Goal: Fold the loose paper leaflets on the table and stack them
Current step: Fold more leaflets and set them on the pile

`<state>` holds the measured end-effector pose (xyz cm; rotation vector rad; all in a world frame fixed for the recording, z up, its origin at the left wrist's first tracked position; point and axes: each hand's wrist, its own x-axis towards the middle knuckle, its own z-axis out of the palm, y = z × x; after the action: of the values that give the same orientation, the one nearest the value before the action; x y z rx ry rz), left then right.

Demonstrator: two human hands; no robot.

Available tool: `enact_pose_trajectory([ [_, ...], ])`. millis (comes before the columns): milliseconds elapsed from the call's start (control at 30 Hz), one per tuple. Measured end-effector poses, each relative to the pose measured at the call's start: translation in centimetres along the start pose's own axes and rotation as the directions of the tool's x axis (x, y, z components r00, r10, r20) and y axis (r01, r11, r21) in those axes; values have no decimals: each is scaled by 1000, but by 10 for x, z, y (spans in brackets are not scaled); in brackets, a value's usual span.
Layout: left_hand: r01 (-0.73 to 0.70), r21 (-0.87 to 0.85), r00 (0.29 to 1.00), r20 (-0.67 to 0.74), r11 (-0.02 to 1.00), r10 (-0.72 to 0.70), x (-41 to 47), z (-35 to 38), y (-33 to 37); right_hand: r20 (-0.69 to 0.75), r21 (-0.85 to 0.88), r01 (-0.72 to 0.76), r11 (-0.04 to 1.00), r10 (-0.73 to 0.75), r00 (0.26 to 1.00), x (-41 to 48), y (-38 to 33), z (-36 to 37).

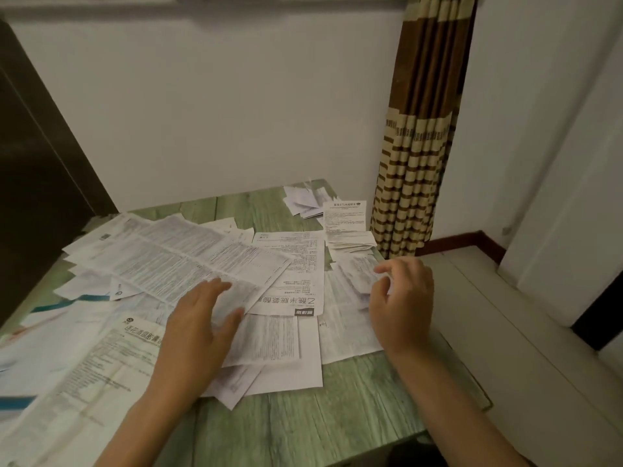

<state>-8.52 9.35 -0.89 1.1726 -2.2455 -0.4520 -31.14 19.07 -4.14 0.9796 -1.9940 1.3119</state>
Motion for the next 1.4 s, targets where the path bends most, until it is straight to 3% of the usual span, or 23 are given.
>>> enact_pose_trajectory([
  [100,95,142,969,214,985,-124,4,5,-6,90,42,235,971,-238,967,-7,-14,2],
  [167,87,215,956,258,973,-142,4,8,-8,133,96,342,935,-353,926,-11,-23,4],
  [267,58,287,968,219,956,-125,6,7,-5,193,136,434,890,-454,870,-13,-28,5],
  [400,55,262,973,202,964,-110,11,3,-8,247,150,445,883,-469,848,-14,-25,6],
  [534,7,257,996,86,966,-30,7,-13,-7,278,157,431,889,-458,844,-15,-24,4],
  [600,-19,168,1000,-1,986,19,0,-27,-5,280,203,419,885,-462,841,-13,-24,2],
  [700,-95,-71,993,-84,993,89,-14,-55,-3,333,279,307,910,-391,858,-10,-28,-3],
  [767,-125,-174,992,-51,977,118,-25,-79,-5,452,339,131,932,-283,846,-9,-39,-9],
  [867,-18,-370,998,48,929,39,-43,-112,-9,705,396,-120,910,-218,675,-11,-69,-22],
  [967,224,-655,973,197,722,-123,-53,-132,-10,848,440,-350,827,-253,466,-10,-93,-37],
  [1034,337,-738,941,276,585,-194,-55,-137,-17,881,450,-487,749,-280,382,-10,-105,-42],
  [1100,377,-778,923,269,502,-276,-54,-137,-26,904,421,-612,670,-250,348,-16,-117,-42],
  [1134,353,-775,926,210,524,-314,-52,-134,-30,910,402,-632,663,-210,358,-20,-120,-40],
  [1200,243,-592,945,-36,769,-326,-53,-123,-41,905,369,-617,695,-118,409,-30,-128,-34],
  [1267,64,-218,958,-259,974,-121,-60,-110,-47,886,345,-624,701,-25,463,-41,-130,-29],
  [1334,-163,22,953,-255,986,163,-67,-97,-49,872,341,-665,664,41,488,-47,-134,-28],
  [1401,-290,65,936,-191,955,297,-73,-84,-49,866,350,-697,625,68,496,-47,-135,-30],
])
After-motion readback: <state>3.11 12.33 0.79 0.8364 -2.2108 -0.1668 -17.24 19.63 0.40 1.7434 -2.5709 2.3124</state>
